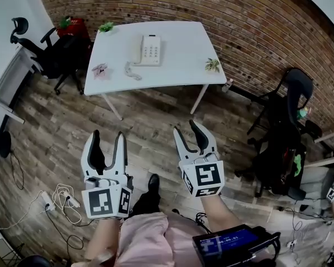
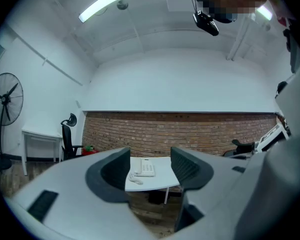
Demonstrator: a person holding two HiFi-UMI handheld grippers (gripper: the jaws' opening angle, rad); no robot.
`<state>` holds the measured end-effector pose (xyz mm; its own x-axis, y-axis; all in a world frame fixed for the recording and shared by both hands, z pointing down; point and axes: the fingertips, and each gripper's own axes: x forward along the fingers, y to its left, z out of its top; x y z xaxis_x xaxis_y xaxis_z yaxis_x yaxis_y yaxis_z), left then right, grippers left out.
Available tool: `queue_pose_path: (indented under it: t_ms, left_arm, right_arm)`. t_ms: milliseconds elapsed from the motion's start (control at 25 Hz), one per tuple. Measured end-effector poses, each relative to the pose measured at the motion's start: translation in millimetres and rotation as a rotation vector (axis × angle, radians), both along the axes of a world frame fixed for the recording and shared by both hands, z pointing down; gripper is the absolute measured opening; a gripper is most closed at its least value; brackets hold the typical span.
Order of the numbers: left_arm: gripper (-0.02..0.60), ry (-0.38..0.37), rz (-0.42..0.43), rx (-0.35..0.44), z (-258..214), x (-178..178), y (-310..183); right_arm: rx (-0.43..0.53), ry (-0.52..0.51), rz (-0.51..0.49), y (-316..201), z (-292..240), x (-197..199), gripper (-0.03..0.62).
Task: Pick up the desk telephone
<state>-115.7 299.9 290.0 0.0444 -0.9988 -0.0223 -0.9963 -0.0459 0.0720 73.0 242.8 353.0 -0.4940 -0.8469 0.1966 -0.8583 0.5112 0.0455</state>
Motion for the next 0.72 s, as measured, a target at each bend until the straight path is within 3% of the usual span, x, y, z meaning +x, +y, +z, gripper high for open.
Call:
queue_pose_path:
  t_ms: [240,480,720]
  left_arm:
    - [0.255,0.012,0.028,-0.016,2,-30,-59]
    - [0.255,0.002,0.062,0.008,-7,-45,-100]
    - [0.255,0.011,0.097,-0.027,8,-47,-129]
  right_arm:
    - [-0.012,-0.010,0.015,-51,-2,-30,0.187]
    - [0.005,-0.009,0.037,-86,-12,-45,0.173]
    - [0.003,-0.002,0.062,-109,-8,-48,0.169]
